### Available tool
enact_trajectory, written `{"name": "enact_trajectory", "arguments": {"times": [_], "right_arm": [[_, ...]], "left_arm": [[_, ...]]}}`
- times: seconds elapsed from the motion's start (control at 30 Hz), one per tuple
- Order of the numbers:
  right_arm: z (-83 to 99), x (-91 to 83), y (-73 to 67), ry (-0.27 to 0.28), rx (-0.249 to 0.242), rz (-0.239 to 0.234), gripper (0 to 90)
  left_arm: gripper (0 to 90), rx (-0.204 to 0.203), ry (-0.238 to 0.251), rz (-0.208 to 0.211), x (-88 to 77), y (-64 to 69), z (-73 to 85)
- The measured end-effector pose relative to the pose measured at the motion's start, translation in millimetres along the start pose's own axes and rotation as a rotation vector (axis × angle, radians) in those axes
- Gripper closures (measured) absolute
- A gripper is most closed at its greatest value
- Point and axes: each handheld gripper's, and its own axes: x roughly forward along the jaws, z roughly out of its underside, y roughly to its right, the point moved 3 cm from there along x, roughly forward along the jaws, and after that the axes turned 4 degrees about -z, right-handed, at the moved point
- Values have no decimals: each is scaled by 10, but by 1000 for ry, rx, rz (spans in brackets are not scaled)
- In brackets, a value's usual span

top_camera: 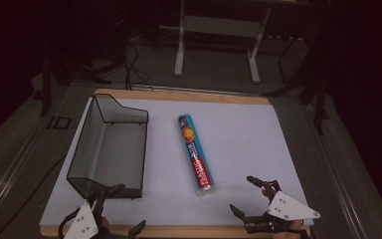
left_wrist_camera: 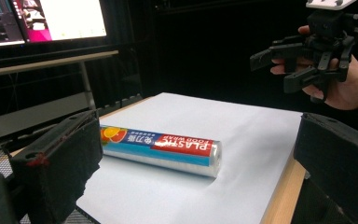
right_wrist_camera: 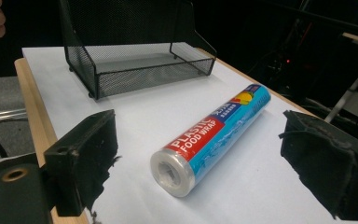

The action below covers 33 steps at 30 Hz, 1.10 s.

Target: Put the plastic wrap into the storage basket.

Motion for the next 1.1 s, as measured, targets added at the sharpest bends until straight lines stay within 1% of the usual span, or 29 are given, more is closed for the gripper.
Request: {"name": "enact_trajectory", "arguments": {"times": [0.03,0.07,0.1,0.13,0.2,0.23,0.27,0.3,0.33,0.4,0.47,0.5,0.57,0.67,0.73,0.9,0.93,0.97,1.0,1.1], "right_arm": [[-2,-3,0,1,-1,3,106],[-8,-5,-2,0,-1,0,106],[-12,-2,-2,-6,-2,0,106],[-14,3,-7,-9,-4,5,106],[-15,17,-23,-23,-6,1,106],[-15,17,-23,-23,-6,1,106],[-16,24,-32,-32,-15,17,106],[-30,29,-43,-40,-17,25,106],[-42,26,-49,-33,-13,20,106],[-64,30,-63,-40,-13,7,106],[-87,32,-89,-43,-13,-18,106],[-103,36,-103,-46,-18,-21,106],[-139,48,-127,-53,-30,-40,106],[-195,49,-142,-53,-39,-53,106],[-235,49,-129,-49,-47,-48,106],[-332,107,-80,-31,-41,-60,106],[-349,123,-73,-29,-49,-56,106],[-363,145,-64,-29,-54,-52,106],[-375,165,-53,-29,-50,-58,106],[-399,236,-15,-34,-45,-71,107]], "left_arm": [[19,0,0,0,0,0,0],[19,10,6,4,10,13,10],[19,11,-2,3,14,23,13],[19,16,-4,5,17,33,13],[19,28,-8,4,27,46,16],[19,28,-8,4,27,46,16],[19,28,-8,4,27,46,16],[19,24,-12,15,37,52,24],[19,24,-12,15,37,52,24],[19,16,-5,17,43,52,23],[19,19,-7,14,47,57,24],[19,36,-7,-6,54,68,25],[19,32,-12,5,62,75,25],[19,33,-1,4,63,86,21],[19,34,-3,12,64,90,22],[19,32,0,17,60,94,19],[19,33,5,16,55,91,15],[19,38,9,5,55,88,15],[19,44,11,-6,57,85,16],[19,39,5,-3,65,74,23]]}}
